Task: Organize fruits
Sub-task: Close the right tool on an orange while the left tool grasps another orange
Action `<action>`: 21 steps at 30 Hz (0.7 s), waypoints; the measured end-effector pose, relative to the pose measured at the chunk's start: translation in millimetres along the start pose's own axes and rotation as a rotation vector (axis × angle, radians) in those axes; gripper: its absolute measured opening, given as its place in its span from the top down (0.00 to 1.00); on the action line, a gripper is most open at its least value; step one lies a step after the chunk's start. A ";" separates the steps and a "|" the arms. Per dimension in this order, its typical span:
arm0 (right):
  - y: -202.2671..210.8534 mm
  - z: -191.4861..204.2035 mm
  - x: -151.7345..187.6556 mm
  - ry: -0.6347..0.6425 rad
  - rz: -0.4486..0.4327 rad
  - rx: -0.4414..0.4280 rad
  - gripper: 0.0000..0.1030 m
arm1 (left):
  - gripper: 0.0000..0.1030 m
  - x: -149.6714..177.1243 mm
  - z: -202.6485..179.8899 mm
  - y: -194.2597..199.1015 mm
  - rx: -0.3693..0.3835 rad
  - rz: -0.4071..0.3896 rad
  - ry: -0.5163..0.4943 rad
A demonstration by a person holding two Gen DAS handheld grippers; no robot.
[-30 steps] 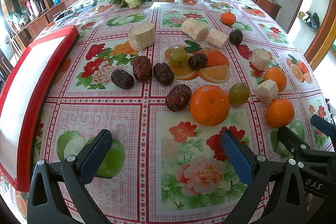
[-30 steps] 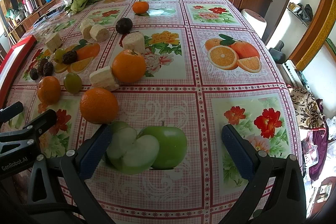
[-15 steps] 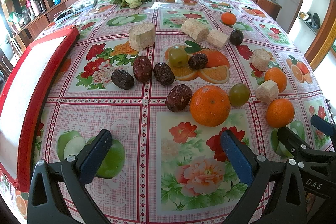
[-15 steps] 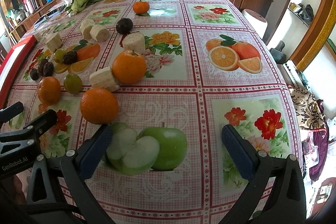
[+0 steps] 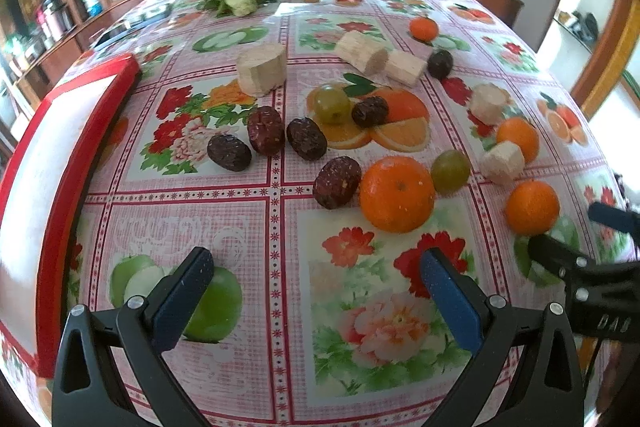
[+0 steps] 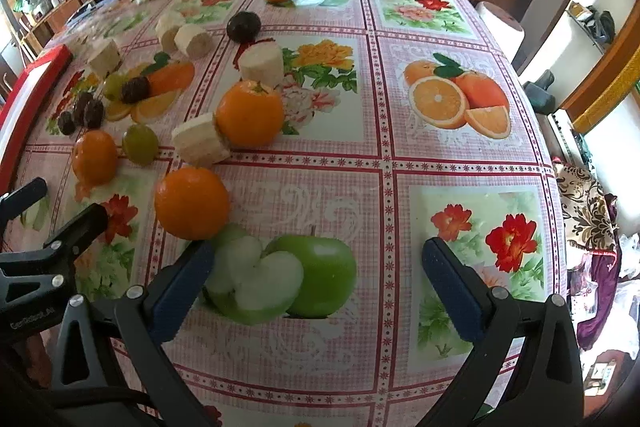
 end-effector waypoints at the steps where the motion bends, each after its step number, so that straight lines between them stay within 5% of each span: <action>1: 0.3 -0.9 0.3 0.001 0.006 -0.002 0.00 | 0.01 0.5 1.9 0.4 0.005 0.007 -0.009; 11: 15.6 3.1 5.6 0.025 -0.011 -0.119 0.00 | 0.01 7.2 47.1 4.2 0.040 0.039 0.029; 21: 16.7 24.2 5.4 0.093 -0.014 -0.099 0.00 | 0.01 13.7 41.8 11.3 0.027 0.024 -0.030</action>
Point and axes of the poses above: each gripper's, at about its wrist camera, not at the fingertips, and y roughly against the way its jaws point, z to its left, x to its underside, the point moved 1 cm from there along -y, roughly the way its jaws point, and after that the axes turned 7 degrees about z, right-handed, at the moved point
